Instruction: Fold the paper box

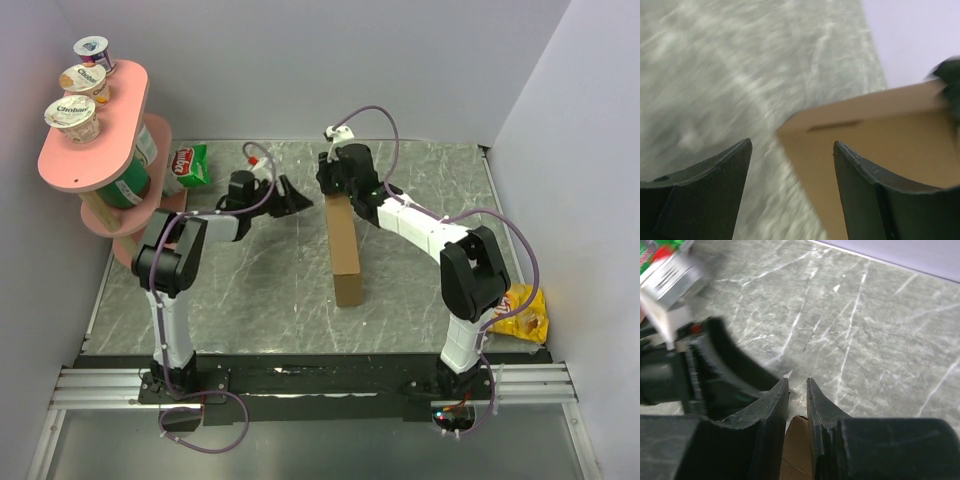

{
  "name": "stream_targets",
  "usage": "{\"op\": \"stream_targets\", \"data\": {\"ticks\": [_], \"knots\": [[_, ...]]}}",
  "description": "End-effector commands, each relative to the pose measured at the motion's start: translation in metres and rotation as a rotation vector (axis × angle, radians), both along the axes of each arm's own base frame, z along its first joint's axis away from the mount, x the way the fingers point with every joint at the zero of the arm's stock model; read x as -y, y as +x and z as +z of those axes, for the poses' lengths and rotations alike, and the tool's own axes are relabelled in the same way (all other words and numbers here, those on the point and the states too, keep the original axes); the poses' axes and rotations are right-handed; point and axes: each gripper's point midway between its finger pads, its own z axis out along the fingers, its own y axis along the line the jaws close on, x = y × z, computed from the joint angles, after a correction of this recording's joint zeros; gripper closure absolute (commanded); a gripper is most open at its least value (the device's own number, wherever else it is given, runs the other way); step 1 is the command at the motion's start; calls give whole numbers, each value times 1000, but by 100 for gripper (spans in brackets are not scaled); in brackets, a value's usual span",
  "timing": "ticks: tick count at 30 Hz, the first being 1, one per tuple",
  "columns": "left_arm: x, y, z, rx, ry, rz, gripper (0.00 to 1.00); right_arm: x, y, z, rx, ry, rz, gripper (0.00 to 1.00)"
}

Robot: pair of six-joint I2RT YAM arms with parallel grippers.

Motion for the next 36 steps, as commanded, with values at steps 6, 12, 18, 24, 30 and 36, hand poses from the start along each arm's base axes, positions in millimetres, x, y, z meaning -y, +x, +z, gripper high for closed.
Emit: {"op": "stream_targets", "data": {"ticks": [6,12,18,24,30,36], "knots": [[-71,-14,63,124,91,187,23,16,-56,-104,-320,-215,-121,71],[-108,-45,86,128,166,347,21,-2,-58,-103,-281,-161,-156,71],[-138,-86,73,78,217,422,20,-40,-47,-98,-250,-107,-124,71],[-150,-110,70,80,239,429,14,-75,-28,-76,-210,-29,-50,63],[-147,-113,103,143,217,408,1,-91,-26,-9,-125,58,78,17],[-161,-111,130,189,207,447,4,-36,-47,40,-87,216,80,0]]}}
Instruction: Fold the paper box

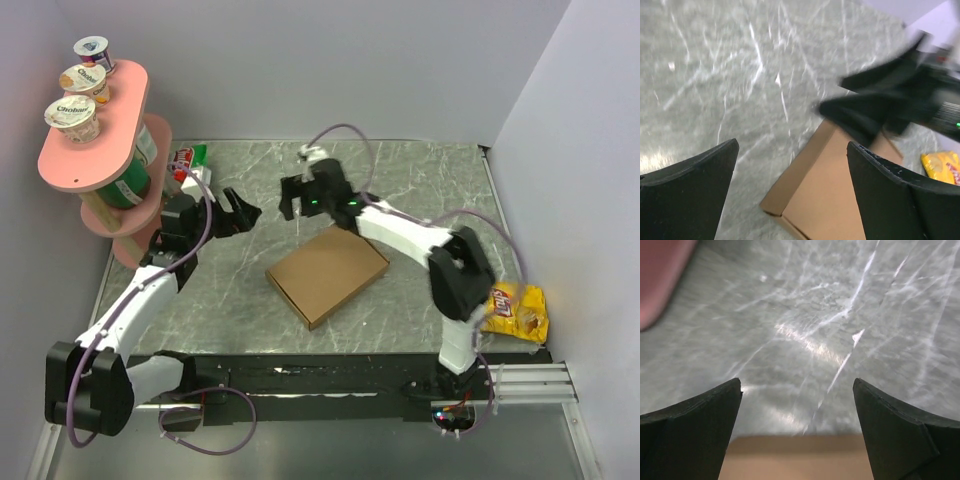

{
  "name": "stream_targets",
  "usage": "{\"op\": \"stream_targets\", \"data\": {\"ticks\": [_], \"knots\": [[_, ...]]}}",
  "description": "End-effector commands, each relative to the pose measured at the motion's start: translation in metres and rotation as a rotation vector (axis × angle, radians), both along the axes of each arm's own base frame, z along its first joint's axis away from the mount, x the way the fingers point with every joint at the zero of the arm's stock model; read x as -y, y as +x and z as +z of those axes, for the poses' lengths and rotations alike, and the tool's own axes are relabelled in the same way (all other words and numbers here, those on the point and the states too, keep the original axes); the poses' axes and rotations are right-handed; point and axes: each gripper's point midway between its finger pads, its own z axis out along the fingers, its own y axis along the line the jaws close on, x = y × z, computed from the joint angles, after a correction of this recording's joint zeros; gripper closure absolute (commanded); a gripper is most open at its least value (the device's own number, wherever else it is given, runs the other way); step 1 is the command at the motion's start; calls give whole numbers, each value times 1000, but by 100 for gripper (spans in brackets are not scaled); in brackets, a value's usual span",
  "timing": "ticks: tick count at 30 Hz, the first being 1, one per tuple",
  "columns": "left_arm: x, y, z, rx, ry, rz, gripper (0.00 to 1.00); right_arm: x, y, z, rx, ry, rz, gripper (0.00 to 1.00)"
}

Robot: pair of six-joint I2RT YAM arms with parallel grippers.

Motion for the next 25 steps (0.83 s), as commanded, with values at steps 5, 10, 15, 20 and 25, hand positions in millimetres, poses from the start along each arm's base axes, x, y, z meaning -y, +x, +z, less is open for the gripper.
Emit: {"op": "stream_targets", "data": {"ticks": [5,10,15,20,25], "knots": [[-24,-4,67,160,-8,52,4,143,-10,79,99,267,-183,0],[-33,-16,93,230,8,87,4,227,-47,75,182,152,-312,0],[-50,-28,114,276,68,151,4,297,-85,92,294,65,-499,0],[-56,-32,119,303,87,173,4,329,-112,97,368,30,-574,0],[-57,-30,118,300,85,181,4,335,-120,102,385,32,-594,0]]}}
